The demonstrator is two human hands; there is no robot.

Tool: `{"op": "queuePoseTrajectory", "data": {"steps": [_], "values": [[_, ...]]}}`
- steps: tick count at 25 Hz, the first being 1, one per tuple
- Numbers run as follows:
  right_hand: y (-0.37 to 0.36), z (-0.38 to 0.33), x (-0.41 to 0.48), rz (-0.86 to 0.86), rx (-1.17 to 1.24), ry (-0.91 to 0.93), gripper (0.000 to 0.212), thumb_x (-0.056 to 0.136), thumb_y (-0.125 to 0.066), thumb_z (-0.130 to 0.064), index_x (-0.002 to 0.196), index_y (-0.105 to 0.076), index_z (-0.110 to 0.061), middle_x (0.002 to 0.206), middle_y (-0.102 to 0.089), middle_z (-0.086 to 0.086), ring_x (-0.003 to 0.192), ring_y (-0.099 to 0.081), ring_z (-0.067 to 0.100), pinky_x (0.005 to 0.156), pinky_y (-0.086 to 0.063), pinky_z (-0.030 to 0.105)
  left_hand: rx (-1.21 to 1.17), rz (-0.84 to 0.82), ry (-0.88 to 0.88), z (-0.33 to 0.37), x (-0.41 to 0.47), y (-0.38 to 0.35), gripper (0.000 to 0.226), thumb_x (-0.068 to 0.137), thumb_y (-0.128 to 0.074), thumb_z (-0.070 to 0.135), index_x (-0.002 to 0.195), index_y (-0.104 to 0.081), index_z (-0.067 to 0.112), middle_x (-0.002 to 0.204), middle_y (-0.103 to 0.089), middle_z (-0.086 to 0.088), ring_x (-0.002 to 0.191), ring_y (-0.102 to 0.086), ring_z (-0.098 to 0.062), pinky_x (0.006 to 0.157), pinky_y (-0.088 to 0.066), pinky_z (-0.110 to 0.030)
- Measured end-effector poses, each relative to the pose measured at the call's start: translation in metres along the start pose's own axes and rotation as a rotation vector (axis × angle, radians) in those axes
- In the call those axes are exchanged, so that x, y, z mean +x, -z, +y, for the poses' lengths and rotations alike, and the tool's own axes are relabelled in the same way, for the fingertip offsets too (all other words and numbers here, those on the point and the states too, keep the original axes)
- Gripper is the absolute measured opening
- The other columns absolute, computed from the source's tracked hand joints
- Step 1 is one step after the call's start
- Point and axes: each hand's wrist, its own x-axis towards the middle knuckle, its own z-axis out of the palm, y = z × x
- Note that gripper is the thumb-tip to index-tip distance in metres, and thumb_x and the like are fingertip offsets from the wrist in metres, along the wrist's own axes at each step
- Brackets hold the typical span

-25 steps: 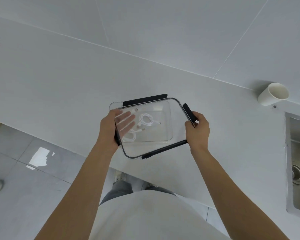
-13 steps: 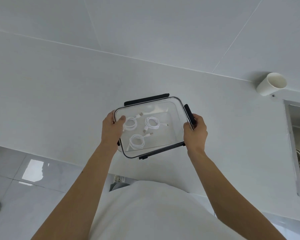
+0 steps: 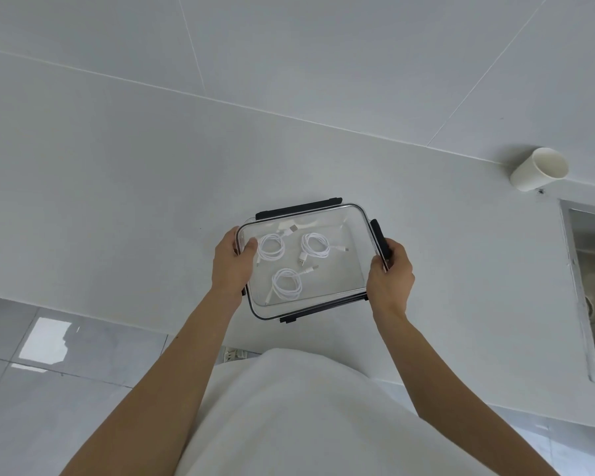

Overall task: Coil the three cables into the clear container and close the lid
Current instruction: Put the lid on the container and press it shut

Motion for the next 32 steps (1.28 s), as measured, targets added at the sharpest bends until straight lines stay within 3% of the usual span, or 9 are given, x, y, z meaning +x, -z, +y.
{"op": "queuePoseTrajectory", "data": {"steps": [14,20,25,32], "values": [[-0.009,0.004,0.005,0.023,0.002,-0.004,0.036,0.097,-0.045,-0.006,0.129,-0.056,-0.018,0.109,-0.067,0.003,0.099,-0.061,0.021,0.091,-0.051,0.035,0.146,0.002,0.0,-0.005,0.012,-0.005,0.047,0.096,-0.056,0.03,0.14,-0.045,0.016,0.139,-0.054,-0.006,0.127,-0.052,-0.025,0.109,-0.041,-0.044],[-0.011,0.008,0.003,0.015,-0.015,0.044,0.036,0.099,-0.044,-0.005,0.132,-0.054,-0.015,0.115,-0.066,0.002,0.102,-0.059,0.019,0.091,-0.047,0.03,0.189,0.035,-0.072,-0.001,0.012,-0.005,0.036,0.097,-0.057,0.029,0.129,-0.054,0.013,0.123,-0.062,-0.006,0.114,-0.057,-0.024,0.096,-0.044,-0.032],[-0.014,0.013,0.003,0.008,-0.021,0.077,0.036,0.099,-0.043,-0.004,0.133,-0.052,-0.014,0.122,-0.064,0.003,0.113,-0.058,0.02,0.099,-0.047,0.034,0.223,0.042,-0.114,-0.003,0.012,-0.004,0.038,0.097,-0.057,0.031,0.129,-0.054,0.012,0.123,-0.063,-0.005,0.113,-0.058,-0.023,0.095,-0.043,-0.029],[-0.012,0.017,0.011,-0.038,-0.074,0.098,0.035,0.099,-0.044,-0.009,0.133,-0.053,-0.015,0.122,-0.063,0.005,0.112,-0.059,0.026,0.101,-0.048,0.047,0.214,0.025,-0.137,-0.01,0.007,-0.001,0.046,0.096,-0.058,0.031,0.137,-0.048,0.013,0.135,-0.057,-0.005,0.125,-0.053,-0.022,0.109,-0.04,-0.038]]}}
